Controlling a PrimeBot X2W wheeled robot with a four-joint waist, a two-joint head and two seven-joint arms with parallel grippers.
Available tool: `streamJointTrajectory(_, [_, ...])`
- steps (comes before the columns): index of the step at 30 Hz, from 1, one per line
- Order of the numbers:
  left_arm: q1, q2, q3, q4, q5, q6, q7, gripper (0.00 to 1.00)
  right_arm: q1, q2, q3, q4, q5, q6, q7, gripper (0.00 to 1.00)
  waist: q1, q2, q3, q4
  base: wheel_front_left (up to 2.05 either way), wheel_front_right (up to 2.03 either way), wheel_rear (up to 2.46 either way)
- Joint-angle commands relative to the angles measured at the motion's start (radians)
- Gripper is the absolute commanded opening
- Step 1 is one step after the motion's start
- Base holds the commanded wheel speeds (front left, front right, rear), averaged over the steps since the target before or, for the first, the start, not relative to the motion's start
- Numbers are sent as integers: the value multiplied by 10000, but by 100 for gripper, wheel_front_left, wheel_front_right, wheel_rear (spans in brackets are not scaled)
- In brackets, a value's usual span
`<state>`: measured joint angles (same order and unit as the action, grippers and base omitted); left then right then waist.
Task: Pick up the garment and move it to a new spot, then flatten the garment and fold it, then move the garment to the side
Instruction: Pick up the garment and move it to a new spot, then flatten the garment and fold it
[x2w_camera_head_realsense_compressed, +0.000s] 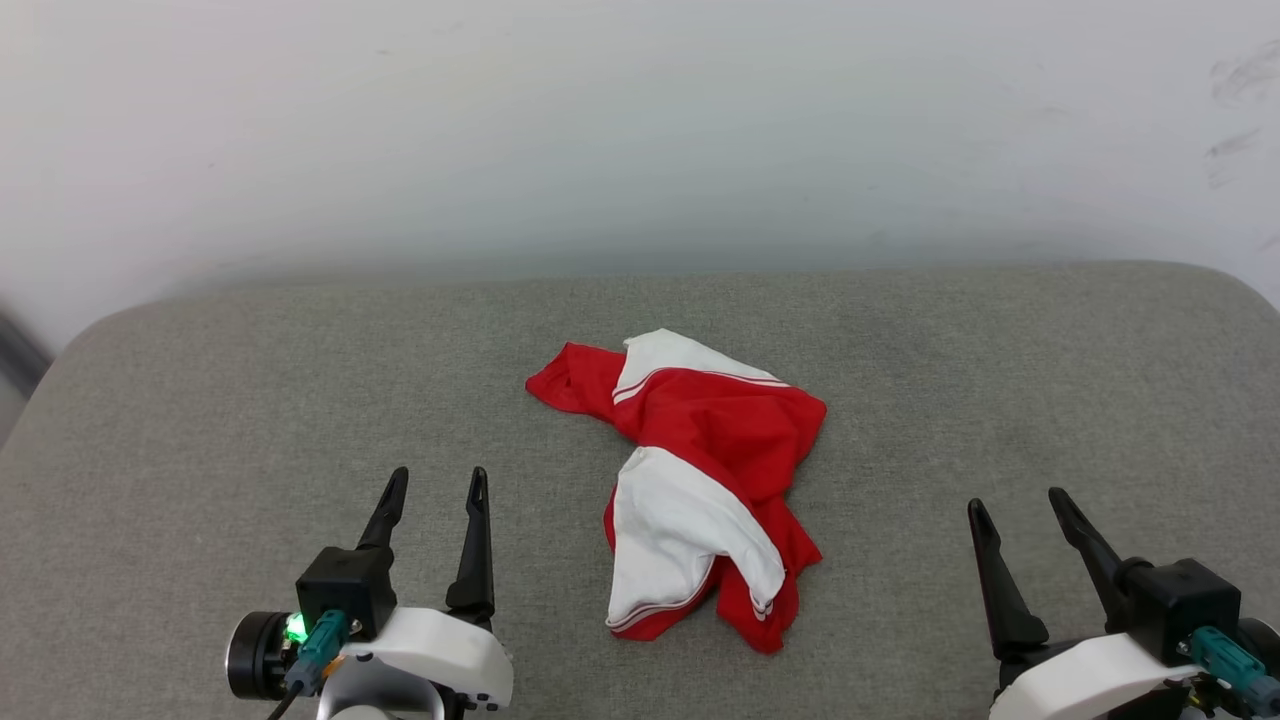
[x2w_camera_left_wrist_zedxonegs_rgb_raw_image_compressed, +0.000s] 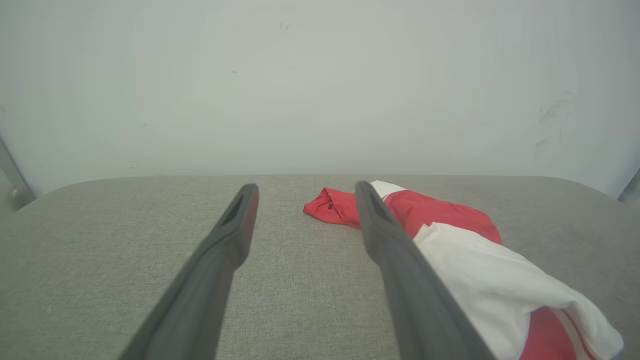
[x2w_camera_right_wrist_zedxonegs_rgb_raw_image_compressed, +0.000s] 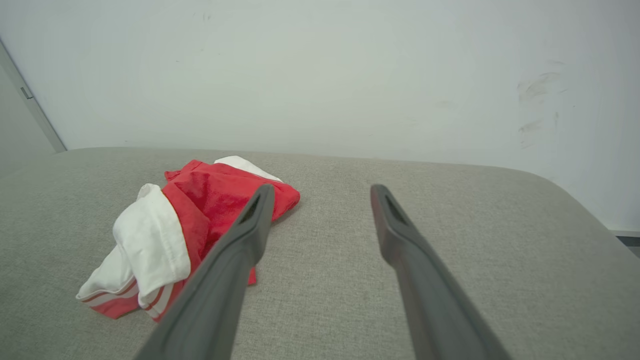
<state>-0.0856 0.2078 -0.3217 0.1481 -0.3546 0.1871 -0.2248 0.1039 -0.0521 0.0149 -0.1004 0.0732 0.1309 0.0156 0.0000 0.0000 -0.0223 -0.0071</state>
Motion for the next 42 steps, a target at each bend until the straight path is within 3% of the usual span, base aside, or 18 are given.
streamJointTrajectory(1, [119,19,-28,-75,65,53,11,100,-22,25,25,-60,50,-3,10,100,0,0,12,12,0,0,0])
streamJointTrajectory(13, [-357,60,-182,-211,-40,1,445,100,-183,25,43,-51,104,-3,-52,100,0,0,119,87,0,0,0])
streamJointTrajectory(19, [-1929,-132,-725,124,-411,-847,1836,100,-375,25,98,-75,134,-3,-29,100,0,0,447,118,0,0,0])
streamJointTrajectory(28, [-4080,-92,-1493,1835,-1482,-2516,4972,100,-770,24,428,252,209,-3,-150,100,0,0,980,-439,0,0,0])
streamJointTrajectory(31, [-4505,-72,-1748,2409,-1824,-2806,5926,100,-809,24,487,391,280,-3,-167,100,0,0,1170,-588,0,0,0])
streamJointTrajectory(38, [-5016,99,-2095,3361,-2309,-3051,7051,100,-972,24,554,611,373,-3,-303,100,0,0,1385,-883,0,0,0])
streamJointTrajectory(39, [-5065,119,-2164,3448,-2385,-3090,7175,85,-1009,24,555,627,395,-3,-331,100,0,0,1406,-916,0,0,0])
streamJointTrajectory(40, [-5086,141,-2242,3519,-2489,-3100,7310,34,-1034,24,545,650,405,-3,-360,100,0,0,1417,-936,0,0,0])
streamJointTrajectory(41, [-5122,172,-2300,3546,-2596,-3115,7392,0,-1039,24,533,679,402,-3,-387,100,0,0,1425,-951,0,0,0])
streamJointTrajectory(42, [-5150,205,-2363,3565,-2687,-3141,7478,0,-1030,24,521,710,391,-3,-413,100,0,0,1434,-959,0,0,0])
